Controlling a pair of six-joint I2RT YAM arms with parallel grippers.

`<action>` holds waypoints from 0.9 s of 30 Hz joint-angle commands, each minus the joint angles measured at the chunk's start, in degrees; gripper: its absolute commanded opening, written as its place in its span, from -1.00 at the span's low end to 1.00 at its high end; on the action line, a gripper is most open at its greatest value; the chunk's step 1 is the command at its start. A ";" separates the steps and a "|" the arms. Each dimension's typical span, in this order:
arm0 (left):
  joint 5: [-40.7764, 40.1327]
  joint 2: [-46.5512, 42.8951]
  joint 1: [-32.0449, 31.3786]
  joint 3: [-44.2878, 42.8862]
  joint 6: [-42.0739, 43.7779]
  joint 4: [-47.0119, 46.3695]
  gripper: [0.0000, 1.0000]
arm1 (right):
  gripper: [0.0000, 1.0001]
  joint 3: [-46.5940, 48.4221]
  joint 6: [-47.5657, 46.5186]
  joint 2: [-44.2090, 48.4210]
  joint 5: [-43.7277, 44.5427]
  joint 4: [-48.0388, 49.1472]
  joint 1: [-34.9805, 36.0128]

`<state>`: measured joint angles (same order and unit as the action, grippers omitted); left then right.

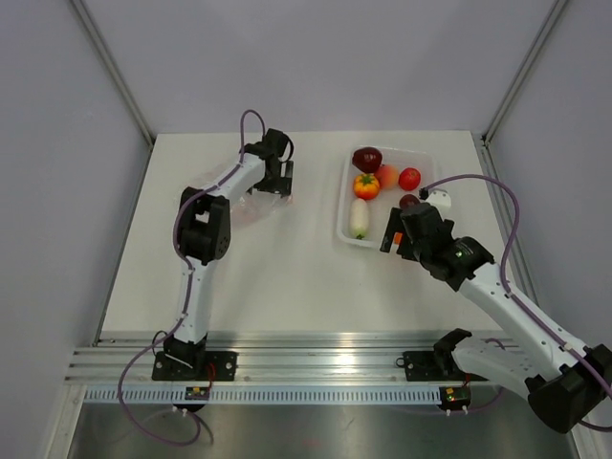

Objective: Place the food in the zip-top bag and seal the zipper
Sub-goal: Pick up the zipper food storage bag at the center of the board.

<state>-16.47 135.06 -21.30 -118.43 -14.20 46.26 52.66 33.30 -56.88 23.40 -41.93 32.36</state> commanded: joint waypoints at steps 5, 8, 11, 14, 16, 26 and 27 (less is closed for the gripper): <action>11.11 -22.72 -4.36 24.37 -0.75 -0.65 0.95 | 0.99 0.16 0.71 -3.05 1.04 1.32 0.16; 10.15 -28.88 -6.21 26.76 0.92 2.42 0.95 | 0.99 0.51 0.19 -4.11 0.51 2.38 0.16; 8.22 -32.05 -6.56 23.78 0.66 4.27 0.95 | 0.99 0.68 -0.51 -4.90 0.16 3.78 0.16; 5.07 -31.36 -6.56 18.61 -1.79 2.70 0.92 | 0.99 1.04 -0.96 -5.96 -0.28 4.40 0.25; 1.81 -28.73 -6.56 15.61 -4.86 1.21 0.90 | 0.99 1.30 -0.96 -6.31 -0.54 4.58 0.16; -17.87 -0.34 -6.65 -15.60 -11.29 8.33 0.78 | 0.99 -0.10 0.10 -2.88 -0.46 3.52 0.16; -18.94 -0.07 -6.65 -14.73 -11.38 7.10 0.78 | 0.99 -0.19 -0.16 -2.80 -0.28 3.44 0.16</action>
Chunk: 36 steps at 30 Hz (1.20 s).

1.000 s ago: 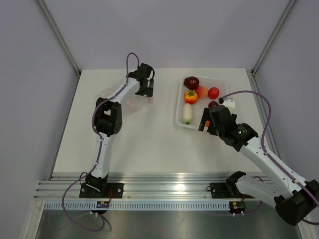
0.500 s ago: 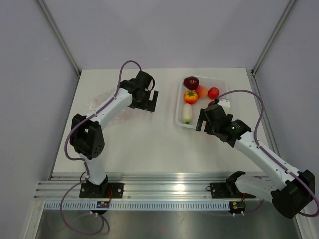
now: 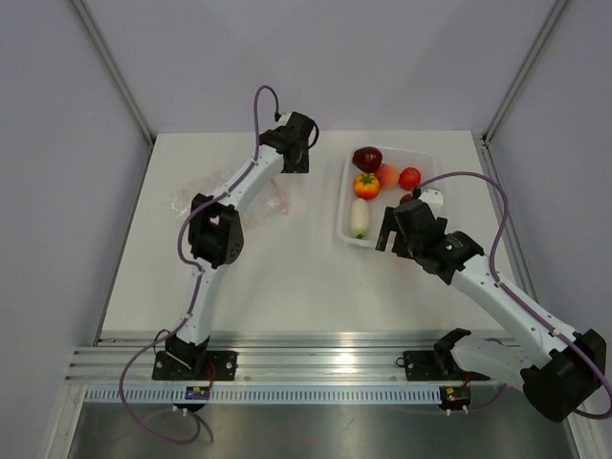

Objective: Place the food in the zip-top bag and seal the zipper
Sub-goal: Pick up the zipper food storage bag at the center of the board.

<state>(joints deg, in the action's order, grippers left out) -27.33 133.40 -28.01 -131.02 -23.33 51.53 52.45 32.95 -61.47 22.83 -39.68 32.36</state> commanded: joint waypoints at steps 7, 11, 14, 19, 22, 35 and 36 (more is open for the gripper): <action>-16.17 6.50 0.15 -0.28 0.30 -2.66 0.68 | 0.99 0.90 -0.43 -1.27 0.81 0.57 0.16; -19.07 7.92 0.24 0.32 1.97 -3.18 0.62 | 0.99 1.61 -1.05 -2.42 1.08 0.57 0.16; -18.55 8.89 0.76 0.94 2.76 -3.89 0.57 | 0.99 1.61 -1.40 -2.86 1.08 0.92 0.16; -16.35 10.03 1.99 0.94 3.38 -4.33 0.49 | 0.99 1.61 -1.40 -3.56 0.99 1.10 0.16; -16.70 9.95 2.43 1.55 3.12 -3.80 0.33 | 0.99 1.69 -1.40 -3.74 0.99 1.10 0.16; -10.93 0.84 2.79 8.30 0.57 0.41 -1.00 | 0.99 2.49 -1.22 -4.18 0.20 1.45 0.16; -9.16 -1.28 2.79 10.33 0.57 -0.19 -1.00 | 0.99 2.40 -1.05 -4.09 -0.15 1.54 0.16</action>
<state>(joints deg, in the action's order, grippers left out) -40.58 141.95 -25.06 -123.42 -21.08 50.76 52.51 31.90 -65.93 22.83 -39.68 32.36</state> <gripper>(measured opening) 0.009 0.993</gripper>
